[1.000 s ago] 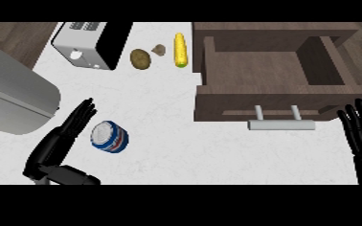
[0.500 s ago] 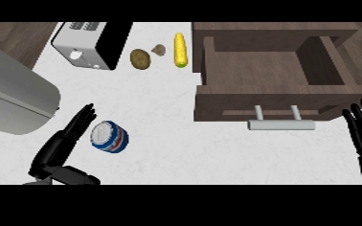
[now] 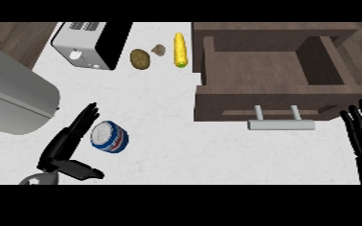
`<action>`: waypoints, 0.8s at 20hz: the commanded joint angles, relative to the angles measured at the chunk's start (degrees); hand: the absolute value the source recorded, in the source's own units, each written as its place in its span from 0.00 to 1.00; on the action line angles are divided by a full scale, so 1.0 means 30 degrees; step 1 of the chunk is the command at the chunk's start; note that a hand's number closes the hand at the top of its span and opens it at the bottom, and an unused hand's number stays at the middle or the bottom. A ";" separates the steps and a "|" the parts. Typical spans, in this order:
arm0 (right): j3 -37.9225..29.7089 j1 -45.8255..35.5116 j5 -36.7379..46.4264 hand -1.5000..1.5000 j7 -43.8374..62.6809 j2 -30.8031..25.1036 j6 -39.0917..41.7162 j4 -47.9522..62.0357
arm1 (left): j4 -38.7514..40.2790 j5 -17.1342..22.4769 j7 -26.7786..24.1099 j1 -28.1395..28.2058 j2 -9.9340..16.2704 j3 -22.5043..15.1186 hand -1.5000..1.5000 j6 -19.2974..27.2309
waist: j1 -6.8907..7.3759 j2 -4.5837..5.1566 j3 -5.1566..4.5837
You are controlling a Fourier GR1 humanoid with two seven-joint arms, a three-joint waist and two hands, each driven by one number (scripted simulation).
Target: Pick up the can, place it into the drawer and close the drawer
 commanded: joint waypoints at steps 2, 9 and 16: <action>0.0141 -0.0090 0.0100 0.00 0.0893 0.0191 -0.0222 -0.0894 | 0.2628 -0.0742 -0.1550 -0.1675 -0.0023 -0.0108 0.00 0.0782 | -0.0025 0.0001 -0.0001; -0.0546 -0.0654 -0.0504 0.00 0.1214 -0.0375 0.0290 -0.0550 | 0.2591 -0.0432 -0.1527 -0.1165 -0.0088 -0.0278 0.00 0.0689 | 0.0027 -0.0009 0.0004; -0.0297 -0.0054 -0.0644 0.00 0.2664 -0.0264 -0.0077 -0.2267 | 0.3736 -0.0679 -0.1626 -0.2210 -0.0639 -0.0550 0.00 0.1595 | 0.0005 -0.0008 0.0002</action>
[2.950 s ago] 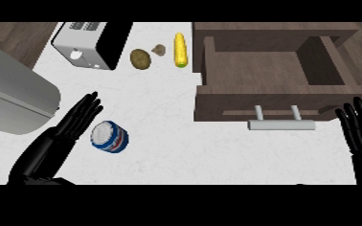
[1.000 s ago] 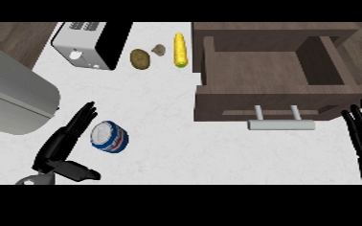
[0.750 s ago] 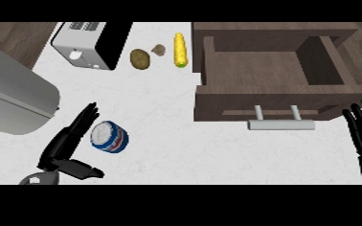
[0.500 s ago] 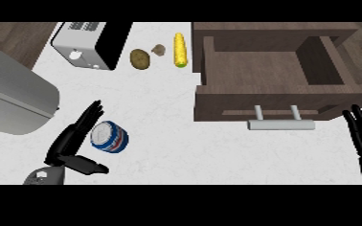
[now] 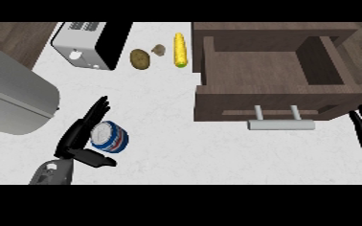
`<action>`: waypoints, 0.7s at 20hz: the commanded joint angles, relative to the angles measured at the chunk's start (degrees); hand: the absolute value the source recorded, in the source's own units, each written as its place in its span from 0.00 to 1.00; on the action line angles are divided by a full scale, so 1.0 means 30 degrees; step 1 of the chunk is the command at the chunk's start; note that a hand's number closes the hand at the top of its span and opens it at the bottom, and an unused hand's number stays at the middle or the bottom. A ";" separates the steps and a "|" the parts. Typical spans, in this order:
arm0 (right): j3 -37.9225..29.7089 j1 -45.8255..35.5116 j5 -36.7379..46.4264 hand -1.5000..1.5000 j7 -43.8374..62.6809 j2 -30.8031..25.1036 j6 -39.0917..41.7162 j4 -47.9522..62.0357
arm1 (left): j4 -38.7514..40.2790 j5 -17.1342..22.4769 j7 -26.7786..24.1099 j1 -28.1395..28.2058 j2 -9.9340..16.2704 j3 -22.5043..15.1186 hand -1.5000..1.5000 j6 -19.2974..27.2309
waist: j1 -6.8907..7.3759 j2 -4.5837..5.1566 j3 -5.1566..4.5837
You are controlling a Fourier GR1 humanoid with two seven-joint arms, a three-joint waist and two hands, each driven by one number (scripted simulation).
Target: Pick up the can, place it into the drawer and close the drawer
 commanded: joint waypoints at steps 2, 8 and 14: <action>-0.0194 0.1130 -0.0198 0.00 -0.0482 0.0438 0.0485 -0.0489 | -0.1341 0.0023 0.0940 0.0560 -0.0805 -0.0696 0.00 0.0387 | 0.0025 -0.0019 0.0005; -0.0365 -0.0901 -0.0389 0.00 0.1123 -0.0245 0.0169 -0.0222 | 0.1131 -0.0393 -0.0159 -0.1011 -0.0838 -0.0838 0.00 0.0551 | 0.0000 0.0008 -0.0004; -0.0623 0.0521 -0.1211 0.00 0.0832 0.0008 0.0478 -0.1367 | -0.0032 -0.0352 0.0079 -0.0855 -0.1706 -0.1429 0.00 0.0784 | -0.0039 -0.0005 -0.0002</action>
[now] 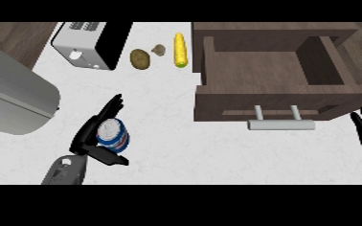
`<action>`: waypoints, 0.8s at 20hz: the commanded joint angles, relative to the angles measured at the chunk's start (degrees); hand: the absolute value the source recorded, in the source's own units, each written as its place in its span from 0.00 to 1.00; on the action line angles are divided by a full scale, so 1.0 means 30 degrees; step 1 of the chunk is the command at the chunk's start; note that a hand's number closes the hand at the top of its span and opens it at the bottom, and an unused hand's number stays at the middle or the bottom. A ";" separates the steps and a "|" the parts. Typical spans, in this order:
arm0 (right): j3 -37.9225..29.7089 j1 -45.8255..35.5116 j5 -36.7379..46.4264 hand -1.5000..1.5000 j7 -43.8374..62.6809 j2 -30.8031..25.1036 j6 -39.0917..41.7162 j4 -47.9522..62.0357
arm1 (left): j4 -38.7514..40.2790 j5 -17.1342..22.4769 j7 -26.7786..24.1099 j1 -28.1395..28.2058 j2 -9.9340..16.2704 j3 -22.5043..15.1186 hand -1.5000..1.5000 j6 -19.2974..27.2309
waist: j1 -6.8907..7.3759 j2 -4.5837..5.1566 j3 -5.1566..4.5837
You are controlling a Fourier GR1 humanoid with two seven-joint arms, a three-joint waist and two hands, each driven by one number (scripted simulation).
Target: Pick up the can, place it into the drawer and close the drawer
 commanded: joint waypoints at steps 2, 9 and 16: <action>0.0221 0.0199 0.0528 0.00 -0.1470 0.0400 0.0240 0.1249 | -0.1152 0.0408 0.1083 0.0017 -0.0883 -0.0425 1.00 -0.0038 | 0.0039 -0.0008 0.0002; -0.0880 -0.0026 -0.1185 0.00 0.0426 -0.0335 0.0213 -0.0098 | -0.1964 0.1533 0.2090 -0.0200 -0.1404 -0.0406 1.00 -0.1026 | 0.0024 -0.0017 0.0001; -0.0966 0.1592 -0.0940 0.00 -0.1484 0.0188 0.0987 0.0088 | -0.5711 0.2085 0.3391 0.1836 -0.2007 -0.1643 1.00 -0.1923 | 0.0032 -0.0026 0.0004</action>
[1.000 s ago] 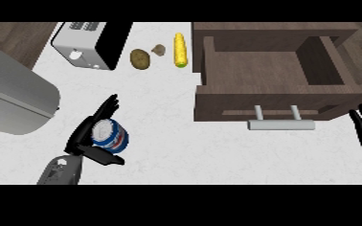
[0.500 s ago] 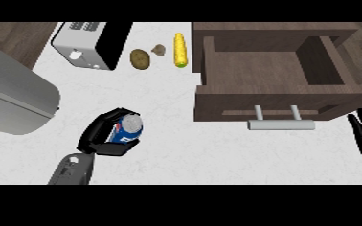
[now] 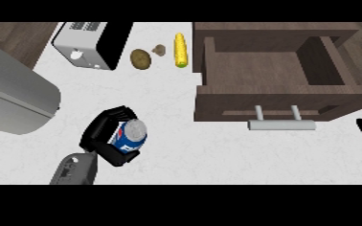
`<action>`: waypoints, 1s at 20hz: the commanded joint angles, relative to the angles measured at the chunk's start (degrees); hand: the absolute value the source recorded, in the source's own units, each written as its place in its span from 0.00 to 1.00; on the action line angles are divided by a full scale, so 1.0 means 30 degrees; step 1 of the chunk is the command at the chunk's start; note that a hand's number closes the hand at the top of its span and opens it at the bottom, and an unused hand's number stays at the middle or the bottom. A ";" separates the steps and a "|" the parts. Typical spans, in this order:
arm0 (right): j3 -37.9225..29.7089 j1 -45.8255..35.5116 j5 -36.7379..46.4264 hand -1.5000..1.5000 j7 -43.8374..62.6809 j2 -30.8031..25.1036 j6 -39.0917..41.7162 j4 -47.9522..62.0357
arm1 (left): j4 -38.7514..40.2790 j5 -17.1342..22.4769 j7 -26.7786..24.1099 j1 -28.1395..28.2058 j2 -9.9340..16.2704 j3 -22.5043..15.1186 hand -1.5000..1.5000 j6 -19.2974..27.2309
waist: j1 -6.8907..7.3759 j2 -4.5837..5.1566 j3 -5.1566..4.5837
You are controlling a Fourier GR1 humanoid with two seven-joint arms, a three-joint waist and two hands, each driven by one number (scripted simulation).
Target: Pick up the can, place it into the drawer and close the drawer
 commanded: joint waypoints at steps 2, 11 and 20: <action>0.0195 0.0042 0.0177 0.00 0.0086 0.0218 -0.0046 -0.0253 | -0.2174 0.1200 0.1884 0.0427 -0.0903 0.1314 1.00 0.2284 | 0.0077 -0.0025 0.0011; 0.0528 0.0577 0.0330 0.00 -0.0735 0.0231 -0.0340 -0.0071 | -0.2959 0.1593 0.2561 -0.0790 -0.1530 0.2741 1.00 0.8259 | -0.0055 0.0017 0.0002; -0.0022 0.0854 -0.0315 0.00 0.0549 -0.0018 -0.0126 -0.1360 | -0.7862 0.0626 0.8363 -0.3573 -0.1562 0.0281 1.00 1.0314 | -0.0099 -0.0019 0.0005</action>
